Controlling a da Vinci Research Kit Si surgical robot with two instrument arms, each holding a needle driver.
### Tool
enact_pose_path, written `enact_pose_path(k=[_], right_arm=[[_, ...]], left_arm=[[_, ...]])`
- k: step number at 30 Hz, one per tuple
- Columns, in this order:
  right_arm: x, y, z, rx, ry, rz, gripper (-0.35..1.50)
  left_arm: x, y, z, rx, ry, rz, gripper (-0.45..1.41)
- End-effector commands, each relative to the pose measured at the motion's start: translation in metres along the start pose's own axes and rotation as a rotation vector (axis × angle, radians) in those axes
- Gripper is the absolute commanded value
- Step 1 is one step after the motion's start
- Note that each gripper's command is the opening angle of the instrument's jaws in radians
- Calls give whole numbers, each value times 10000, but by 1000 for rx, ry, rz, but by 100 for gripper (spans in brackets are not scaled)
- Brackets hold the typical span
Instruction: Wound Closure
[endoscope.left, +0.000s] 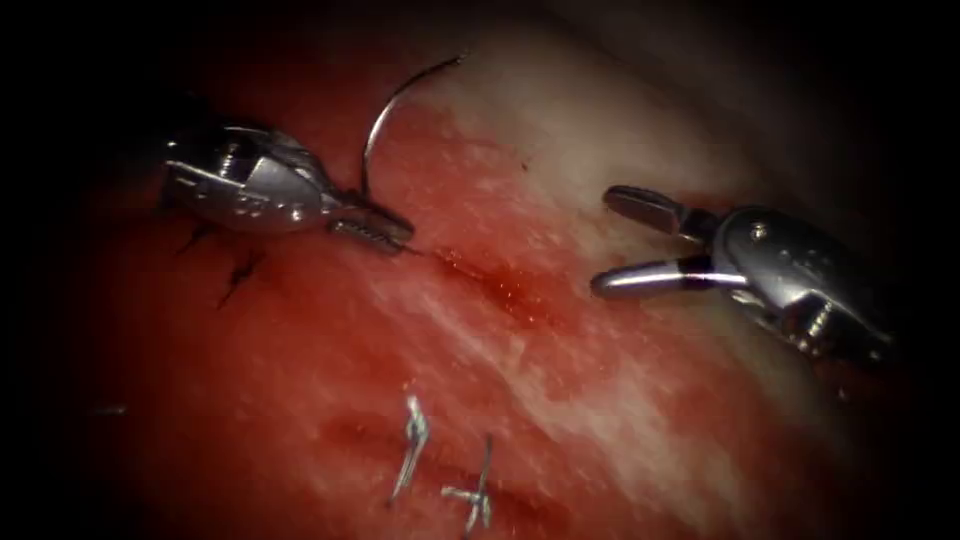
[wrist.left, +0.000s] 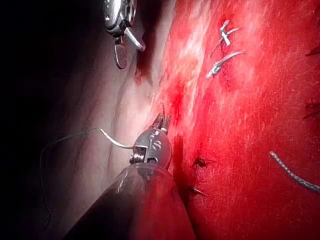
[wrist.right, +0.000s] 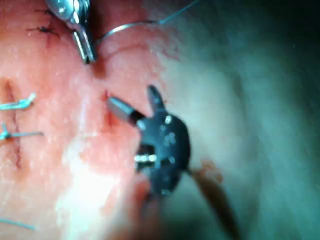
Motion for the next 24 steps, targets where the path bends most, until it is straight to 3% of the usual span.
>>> enact_pose_path(k=[1,13,24], right_arm=[[-4,7,12,13,15,17,109],[-3,11,47,98,105,121,104],[-14,9,72,75,159,268,99]], left_arm=[[-3,-2,6,17,28,-1,-45],[19,12,15,115,304,-23,-45],[33,13,18,182,402,23,-45]])
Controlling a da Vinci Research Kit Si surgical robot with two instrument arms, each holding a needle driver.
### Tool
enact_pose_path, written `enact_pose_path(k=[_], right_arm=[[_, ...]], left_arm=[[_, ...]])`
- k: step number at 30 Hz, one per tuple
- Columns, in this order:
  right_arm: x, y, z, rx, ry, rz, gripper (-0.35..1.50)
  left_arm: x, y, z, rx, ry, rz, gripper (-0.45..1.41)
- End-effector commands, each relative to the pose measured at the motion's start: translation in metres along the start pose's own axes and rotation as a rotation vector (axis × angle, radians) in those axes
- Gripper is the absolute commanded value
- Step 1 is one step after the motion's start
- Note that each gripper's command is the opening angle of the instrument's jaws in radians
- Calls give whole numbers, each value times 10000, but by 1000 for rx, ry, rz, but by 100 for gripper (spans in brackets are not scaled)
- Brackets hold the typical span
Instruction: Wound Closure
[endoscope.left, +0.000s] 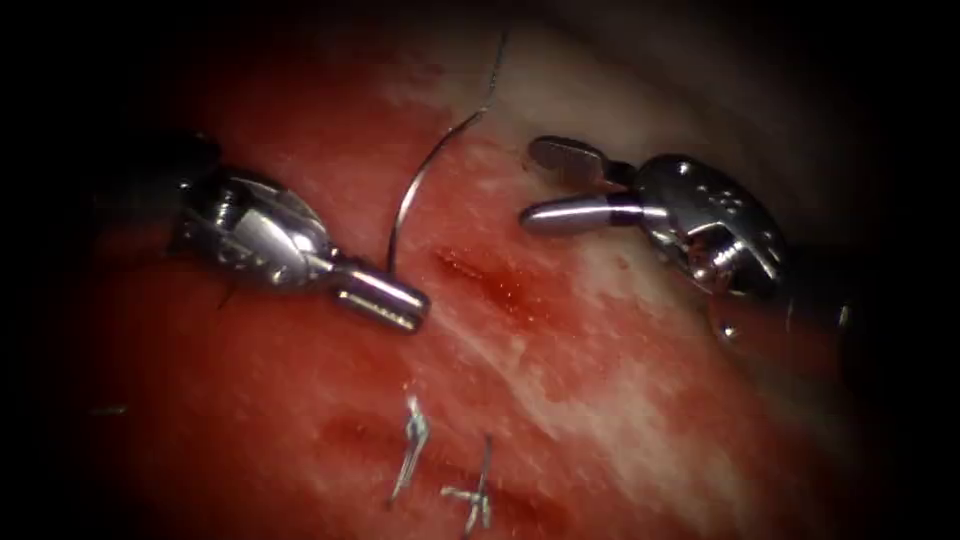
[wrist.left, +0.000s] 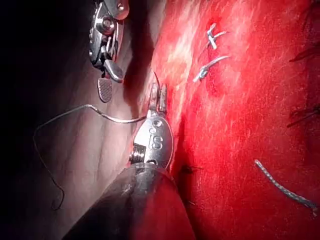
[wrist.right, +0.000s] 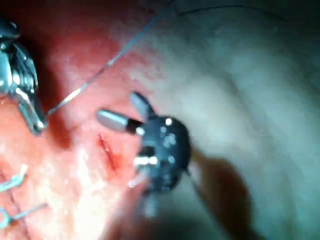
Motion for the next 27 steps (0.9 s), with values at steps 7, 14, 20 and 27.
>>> enact_pose_path(k=[7,14,20,27], right_arm=[[-8,-1,21,16,75,85,94],[-11,-12,33,45,83,108,98],[-16,-14,47,49,87,122,99],[-20,-11,57,47,90,136,103]], left_arm=[[-9,-4,9,13,25,13,-45],[-10,-4,13,12,34,18,-45],[-7,-3,15,16,46,23,-45],[-5,-3,16,15,54,26,-45]])
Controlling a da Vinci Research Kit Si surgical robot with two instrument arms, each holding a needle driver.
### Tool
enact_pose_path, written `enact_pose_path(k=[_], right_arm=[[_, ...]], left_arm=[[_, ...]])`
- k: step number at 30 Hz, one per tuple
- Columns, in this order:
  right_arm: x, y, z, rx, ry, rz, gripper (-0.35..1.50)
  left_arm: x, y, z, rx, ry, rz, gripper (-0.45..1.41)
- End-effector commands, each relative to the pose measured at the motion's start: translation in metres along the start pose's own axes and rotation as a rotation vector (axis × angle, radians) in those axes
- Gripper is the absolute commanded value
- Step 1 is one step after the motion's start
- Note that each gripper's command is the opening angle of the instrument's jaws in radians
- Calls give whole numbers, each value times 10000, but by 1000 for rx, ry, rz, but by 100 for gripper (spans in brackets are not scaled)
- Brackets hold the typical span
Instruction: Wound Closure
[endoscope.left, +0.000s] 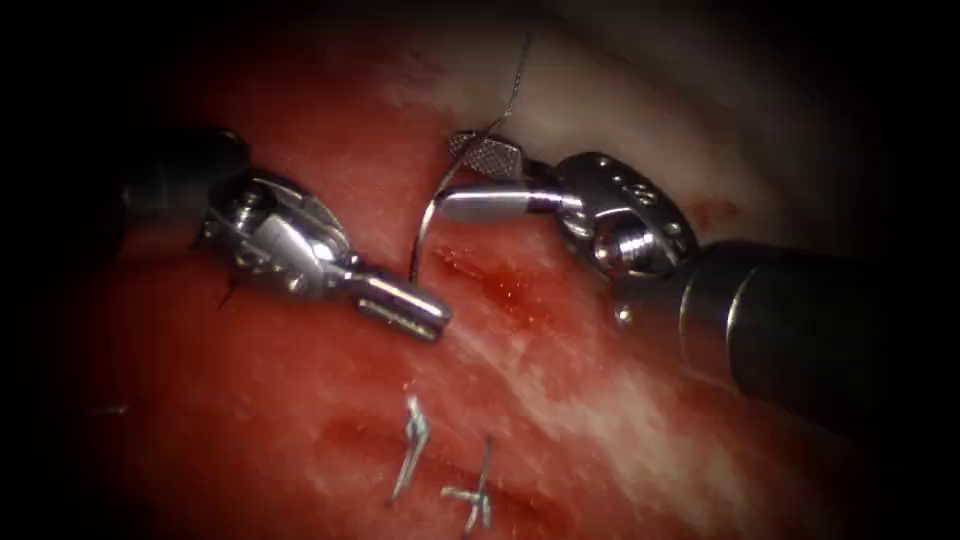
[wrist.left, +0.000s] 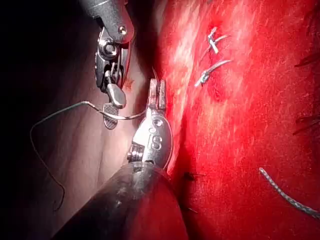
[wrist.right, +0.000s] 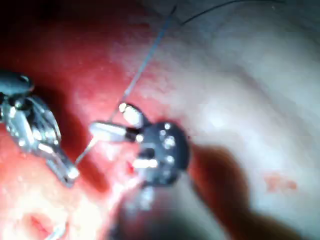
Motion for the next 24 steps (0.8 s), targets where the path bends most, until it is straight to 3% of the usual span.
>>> enact_pose_path(k=[1,11,13,16,17,21,22,23,24], right_arm=[[-6,2,10,13,1,17,101],[-6,-2,15,42,19,39,82],[-4,-3,15,45,30,40,64],[-2,-2,14,53,40,42,-23],[-1,-2,14,60,38,42,-35],[-1,-1,14,58,39,42,-35],[-2,-1,14,58,39,36,-35],[-2,-1,14,59,42,30,-35],[-2,-1,13,57,33,30,-35]], left_arm=[[-7,-2,4,2,3,2,-45],[-7,-2,6,0,5,4,-45],[-7,-1,6,0,5,5,-45],[-7,0,7,-2,8,7,-45],[-7,0,7,-2,8,7,-45],[-6,1,8,-3,10,14,-45],[-5,0,8,-3,12,-16,-25],[-5,0,9,-3,13,-45,19],[-3,0,9,-4,14,-147,79]])
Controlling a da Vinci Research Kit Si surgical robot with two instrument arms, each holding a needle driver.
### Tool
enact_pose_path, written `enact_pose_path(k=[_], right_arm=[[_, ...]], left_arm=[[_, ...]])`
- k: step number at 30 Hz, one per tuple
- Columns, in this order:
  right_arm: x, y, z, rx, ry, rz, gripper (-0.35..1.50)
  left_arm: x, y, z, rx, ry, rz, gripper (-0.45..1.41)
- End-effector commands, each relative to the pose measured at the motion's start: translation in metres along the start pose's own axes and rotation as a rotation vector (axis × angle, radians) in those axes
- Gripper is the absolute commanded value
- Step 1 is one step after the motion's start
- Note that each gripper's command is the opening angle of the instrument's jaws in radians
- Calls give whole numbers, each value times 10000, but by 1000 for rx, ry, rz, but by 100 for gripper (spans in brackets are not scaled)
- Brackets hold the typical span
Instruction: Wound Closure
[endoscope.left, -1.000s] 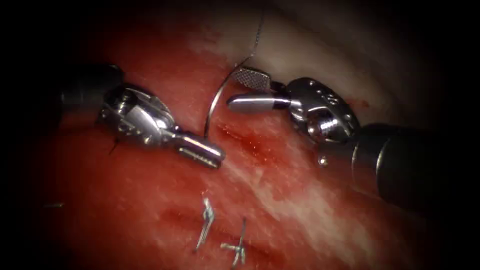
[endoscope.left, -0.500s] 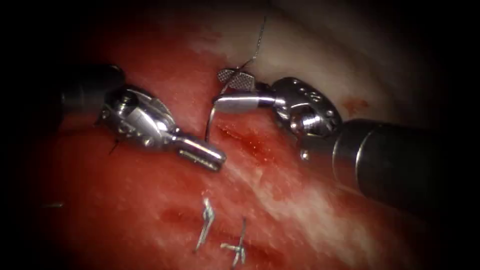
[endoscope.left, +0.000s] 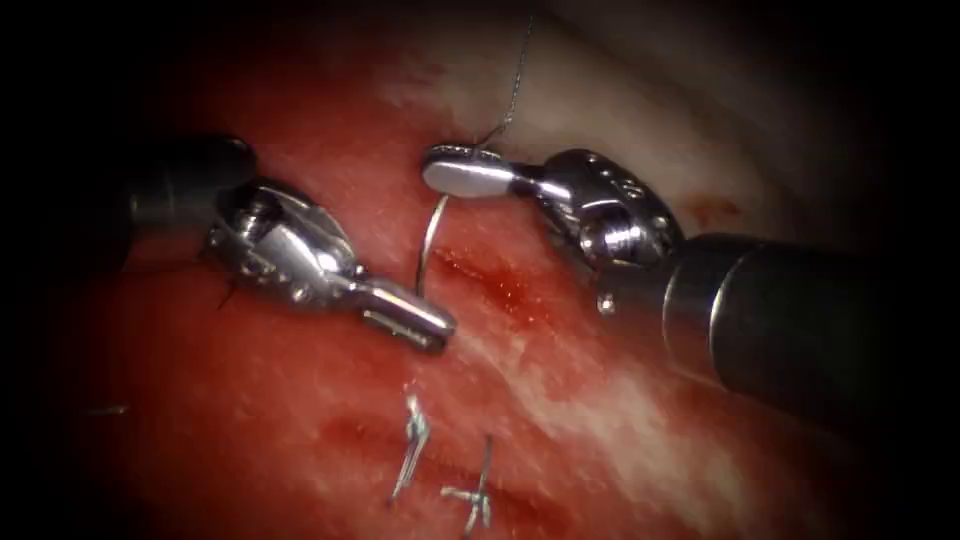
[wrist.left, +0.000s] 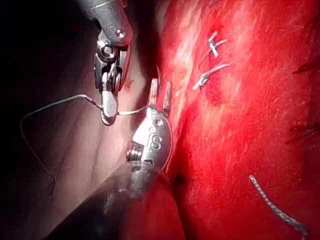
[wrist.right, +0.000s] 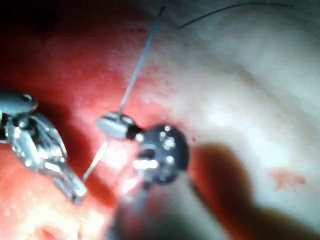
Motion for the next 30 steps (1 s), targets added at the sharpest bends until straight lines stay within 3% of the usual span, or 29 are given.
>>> enact_pose_path(k=[1,3,5,7,12,14,18,20,23,30], right_arm=[[-5,4,7,2,-10,-7,-35],[-5,4,5,1,-20,-12,-35],[-4,4,2,-6,-31,-34,-35],[-2,5,-2,-27,-57,-79,-35],[6,6,-19,-111,-117,-177,-35],[12,5,-27,-148,-131,-211,-35],[23,5,-41,-193,-135,-244,-35],[27,4,-45,-212,-136,-261,-35],[30,3,-52,-228,-117,-332,-35],[32,-3,-51,-239,-55,-594,-35]], left_arm=[[-4,-5,3,10,-6,-60,93],[-1,-8,2,17,-26,-177,121],[4,-12,-1,48,-69,-308,133],[9,-16,-5,78,-101,-339,138],[18,-29,-20,85,-100,-357,138],[19,-36,-25,95,-98,-423,135],[14,-42,-25,246,-211,-619,114],[12,-41,-19,326,-278,-661,114],[6,-44,-12,356,-321,-702,114],[-15,-56,-2,485,-293,-955,114]])
